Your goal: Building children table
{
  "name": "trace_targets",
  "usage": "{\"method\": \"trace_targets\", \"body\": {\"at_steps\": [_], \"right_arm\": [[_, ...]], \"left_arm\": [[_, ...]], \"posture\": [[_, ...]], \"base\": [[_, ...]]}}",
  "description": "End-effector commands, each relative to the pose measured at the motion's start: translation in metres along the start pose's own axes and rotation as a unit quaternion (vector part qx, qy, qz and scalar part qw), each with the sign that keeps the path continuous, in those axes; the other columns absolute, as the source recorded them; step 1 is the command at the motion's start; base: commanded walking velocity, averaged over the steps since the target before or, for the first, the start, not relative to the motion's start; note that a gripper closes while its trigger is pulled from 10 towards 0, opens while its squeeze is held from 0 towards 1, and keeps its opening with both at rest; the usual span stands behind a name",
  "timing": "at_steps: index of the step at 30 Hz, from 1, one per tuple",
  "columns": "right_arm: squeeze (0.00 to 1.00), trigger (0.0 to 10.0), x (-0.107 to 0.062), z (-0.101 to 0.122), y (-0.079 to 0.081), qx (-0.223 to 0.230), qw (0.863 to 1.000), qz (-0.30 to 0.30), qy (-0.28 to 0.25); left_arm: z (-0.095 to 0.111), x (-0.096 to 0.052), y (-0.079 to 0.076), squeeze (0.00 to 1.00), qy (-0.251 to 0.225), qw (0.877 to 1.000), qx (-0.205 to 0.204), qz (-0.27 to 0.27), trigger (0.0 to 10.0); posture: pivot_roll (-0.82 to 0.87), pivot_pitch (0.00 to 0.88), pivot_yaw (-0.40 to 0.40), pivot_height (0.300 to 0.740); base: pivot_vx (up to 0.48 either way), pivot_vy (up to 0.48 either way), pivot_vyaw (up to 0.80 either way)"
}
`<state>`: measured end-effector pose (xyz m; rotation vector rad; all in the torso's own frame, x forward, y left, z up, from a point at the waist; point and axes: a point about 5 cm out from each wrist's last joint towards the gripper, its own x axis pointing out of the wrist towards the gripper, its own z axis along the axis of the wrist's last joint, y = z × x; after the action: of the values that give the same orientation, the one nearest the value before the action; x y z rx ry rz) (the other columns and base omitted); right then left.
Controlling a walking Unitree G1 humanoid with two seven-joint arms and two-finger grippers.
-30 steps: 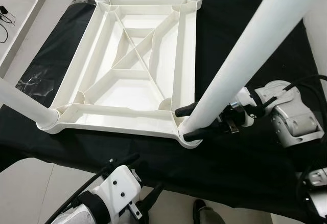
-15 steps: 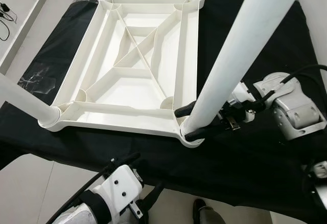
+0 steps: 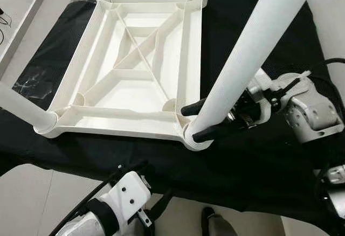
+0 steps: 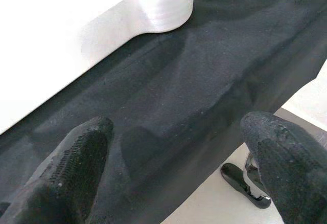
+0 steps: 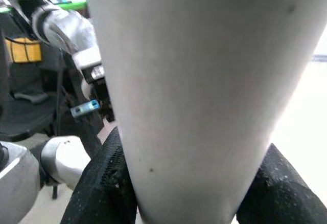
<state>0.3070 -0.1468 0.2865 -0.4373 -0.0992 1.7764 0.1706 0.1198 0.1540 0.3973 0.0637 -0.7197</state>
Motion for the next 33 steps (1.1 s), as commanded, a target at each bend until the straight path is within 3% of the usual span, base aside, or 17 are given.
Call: {"method": "trace_targets", "body": {"at_steps": [1,4,14,24,33], "right_arm": [[0.00,10.0,0.003,-0.009,0.000,0.000,1.000,-0.008,0.021],[0.00,10.0,0.004,-0.022,0.001,0.023,0.998,-0.030,0.047],[0.00,10.0,0.009,-0.036,0.004,0.069,0.993,-0.073,0.054],[0.00,10.0,0.014,-0.040,-0.002,0.099,0.987,-0.112,0.060],[0.00,10.0,0.017,-0.043,-0.013,0.109,0.970,-0.200,0.082]], "left_arm": [[-0.004,0.000,-0.005,0.00,0.006,1.000,-0.006,-0.005,10.0],[-0.003,0.000,-0.005,0.00,0.006,1.000,-0.006,-0.003,10.0],[-0.003,0.001,-0.005,0.00,0.004,1.000,-0.006,-0.003,10.0],[-0.003,0.002,-0.005,0.00,0.004,1.000,-0.007,-0.002,10.0],[-0.003,0.002,-0.005,0.00,0.003,1.000,-0.007,-0.001,10.0]], "posture": [[0.02,0.364,0.040,0.740],[0.01,0.365,0.038,0.740],[0.01,0.367,0.037,0.740],[0.00,0.366,0.033,0.740],[0.00,0.365,0.031,0.740]], "base": [[0.000,0.000,0.00],[0.000,0.000,0.00],[0.000,0.000,0.00],[0.000,0.000,0.00],[0.000,0.000,0.00]]}}
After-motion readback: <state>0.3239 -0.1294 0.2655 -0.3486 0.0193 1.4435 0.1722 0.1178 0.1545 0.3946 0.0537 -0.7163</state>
